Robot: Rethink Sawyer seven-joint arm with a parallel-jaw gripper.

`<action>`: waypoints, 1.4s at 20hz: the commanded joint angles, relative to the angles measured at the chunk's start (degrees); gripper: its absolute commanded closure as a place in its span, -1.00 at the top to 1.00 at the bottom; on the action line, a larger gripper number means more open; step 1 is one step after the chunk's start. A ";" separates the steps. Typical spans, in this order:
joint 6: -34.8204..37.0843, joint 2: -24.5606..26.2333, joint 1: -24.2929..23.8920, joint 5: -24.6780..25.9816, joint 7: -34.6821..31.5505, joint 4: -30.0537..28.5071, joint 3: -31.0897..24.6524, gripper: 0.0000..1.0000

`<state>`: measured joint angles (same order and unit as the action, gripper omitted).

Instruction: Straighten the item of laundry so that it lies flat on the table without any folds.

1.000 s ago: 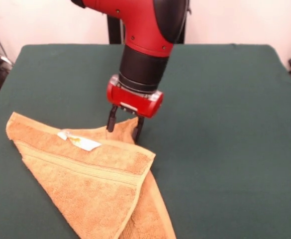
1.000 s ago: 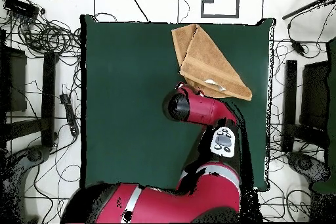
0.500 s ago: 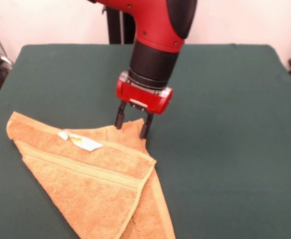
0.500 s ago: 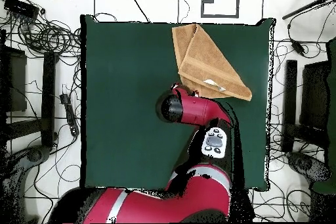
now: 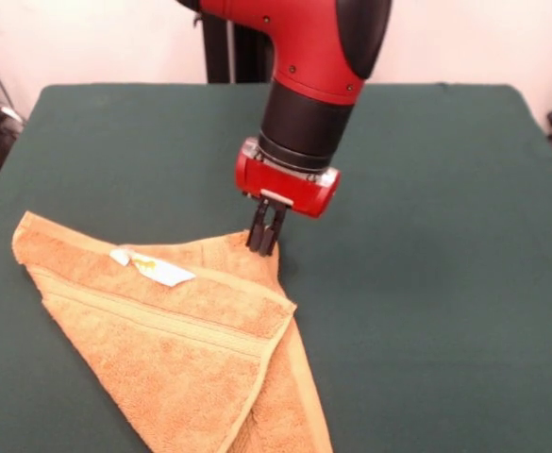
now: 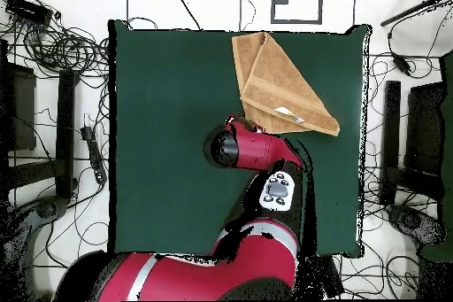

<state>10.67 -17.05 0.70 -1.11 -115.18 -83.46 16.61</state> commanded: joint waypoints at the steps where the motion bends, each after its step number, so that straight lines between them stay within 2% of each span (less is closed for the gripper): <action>1: -1.12 3.07 -0.93 -1.36 -8.99 -2.28 -4.79 -1.00; 9: -4.19 3.01 -3.91 0.38 -7.02 -1.89 -8.07 -1.00; 12: -3.83 2.93 -2.45 -1.12 -9.19 -1.50 -4.97 -1.00; 15: -2.13 3.15 -1.79 -0.45 -7.82 -0.62 -3.78 -1.00; 16: -1.23 3.13 -1.70 -0.25 -7.26 -0.44 -3.62 1.00; 22: -0.39 4.38 2.32 -0.16 -7.58 1.11 0.93 1.00; 24: -2.35 3.94 2.24 -1.08 -8.97 0.31 0.52 1.00; 28: -1.99 3.37 0.19 -0.77 -7.73 -0.39 -2.61 1.00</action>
<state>8.70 -17.13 0.49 -1.11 -115.18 -83.30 19.20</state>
